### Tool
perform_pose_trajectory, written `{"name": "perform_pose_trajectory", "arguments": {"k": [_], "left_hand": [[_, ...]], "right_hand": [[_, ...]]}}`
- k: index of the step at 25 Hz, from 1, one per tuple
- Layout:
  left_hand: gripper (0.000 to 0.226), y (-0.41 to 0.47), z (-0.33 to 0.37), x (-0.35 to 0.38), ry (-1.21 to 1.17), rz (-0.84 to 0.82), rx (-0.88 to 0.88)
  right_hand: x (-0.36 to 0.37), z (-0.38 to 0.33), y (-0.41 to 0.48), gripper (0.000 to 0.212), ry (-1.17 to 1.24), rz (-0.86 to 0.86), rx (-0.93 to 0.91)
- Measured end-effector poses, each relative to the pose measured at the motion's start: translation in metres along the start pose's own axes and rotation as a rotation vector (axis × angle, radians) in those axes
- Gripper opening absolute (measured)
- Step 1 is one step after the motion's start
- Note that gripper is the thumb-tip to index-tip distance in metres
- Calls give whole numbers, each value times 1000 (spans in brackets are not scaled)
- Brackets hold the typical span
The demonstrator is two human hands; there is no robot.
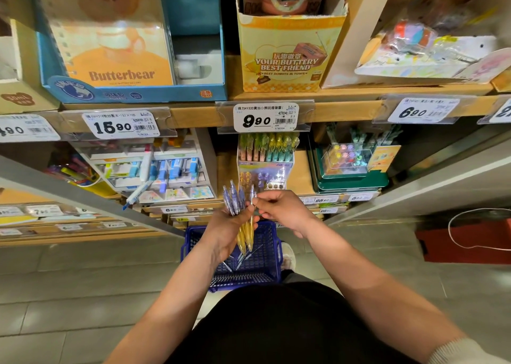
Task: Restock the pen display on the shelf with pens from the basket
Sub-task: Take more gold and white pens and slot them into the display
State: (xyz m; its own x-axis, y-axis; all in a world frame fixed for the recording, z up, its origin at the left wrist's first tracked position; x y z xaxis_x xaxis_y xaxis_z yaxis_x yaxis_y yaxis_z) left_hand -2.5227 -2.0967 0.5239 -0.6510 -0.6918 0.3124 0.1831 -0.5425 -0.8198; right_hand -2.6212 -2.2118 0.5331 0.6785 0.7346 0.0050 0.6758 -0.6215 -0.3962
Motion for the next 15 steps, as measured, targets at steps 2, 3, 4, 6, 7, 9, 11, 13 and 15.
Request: {"name": "perform_pose_trajectory", "arguments": {"k": [2, 3, 4, 6, 7, 9, 11, 13, 15], "left_hand": [[38, 1, 1, 3, -3, -10, -5], [40, 2, 2, 3, -2, -9, -12], [36, 2, 3, 3, -1, -2, -20], [23, 3, 3, 1, -22, 14, -35], [17, 2, 2, -1, -43, 23, -39], [9, 1, 1, -4, -69, 44, -40], [9, 1, 0, -4, -68, 49, -39], [8, -1, 0, -2, -70, 34, -36], [8, -2, 1, -3, -78, 21, -25]], "right_hand": [[-8, -1, -2, 12, 82, 72, -9], [-15, -2, -2, 9, 116, 107, -27], [-24, -4, -2, 6, 138, 154, -49], [-47, -8, -1, 5, 146, 287, -94], [-59, -10, -1, 5, 93, 361, -126], [-74, -15, 0, 6, -144, 488, -218], [-74, -19, 2, 8, -326, 529, -326], [-67, -19, 7, 7, -416, 518, -386], [-59, -14, 15, 8, -478, 491, -397]]}}
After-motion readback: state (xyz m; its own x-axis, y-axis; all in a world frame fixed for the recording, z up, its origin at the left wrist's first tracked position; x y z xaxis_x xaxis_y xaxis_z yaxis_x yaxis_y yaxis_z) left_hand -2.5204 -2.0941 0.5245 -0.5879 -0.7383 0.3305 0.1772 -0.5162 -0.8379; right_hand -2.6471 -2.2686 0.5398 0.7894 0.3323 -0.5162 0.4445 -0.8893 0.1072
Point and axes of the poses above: each hand's wrist, its own y-axis towards the middle knuckle, its own x-axis out of the palm, z = x × y, the point moved 6 cm from there along y, towards the middle knuckle, and after that the axes turned 12 degrees about -x, right-handed, at the moved point
